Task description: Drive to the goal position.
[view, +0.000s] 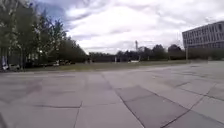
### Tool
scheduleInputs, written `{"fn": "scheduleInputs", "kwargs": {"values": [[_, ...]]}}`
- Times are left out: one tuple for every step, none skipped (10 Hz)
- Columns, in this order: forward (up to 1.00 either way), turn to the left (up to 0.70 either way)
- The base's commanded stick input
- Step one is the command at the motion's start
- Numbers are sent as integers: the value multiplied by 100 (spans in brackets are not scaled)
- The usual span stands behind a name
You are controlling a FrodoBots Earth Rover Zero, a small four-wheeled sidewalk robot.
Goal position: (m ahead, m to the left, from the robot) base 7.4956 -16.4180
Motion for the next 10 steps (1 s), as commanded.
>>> {"fn": "scheduleInputs", "kwargs": {"values": [[0, -70], [0, -70], [0, -70], [0, -70], [0, -70], [0, -70], [0, -70], [0, -70], [0, -70], [0, -70]]}}
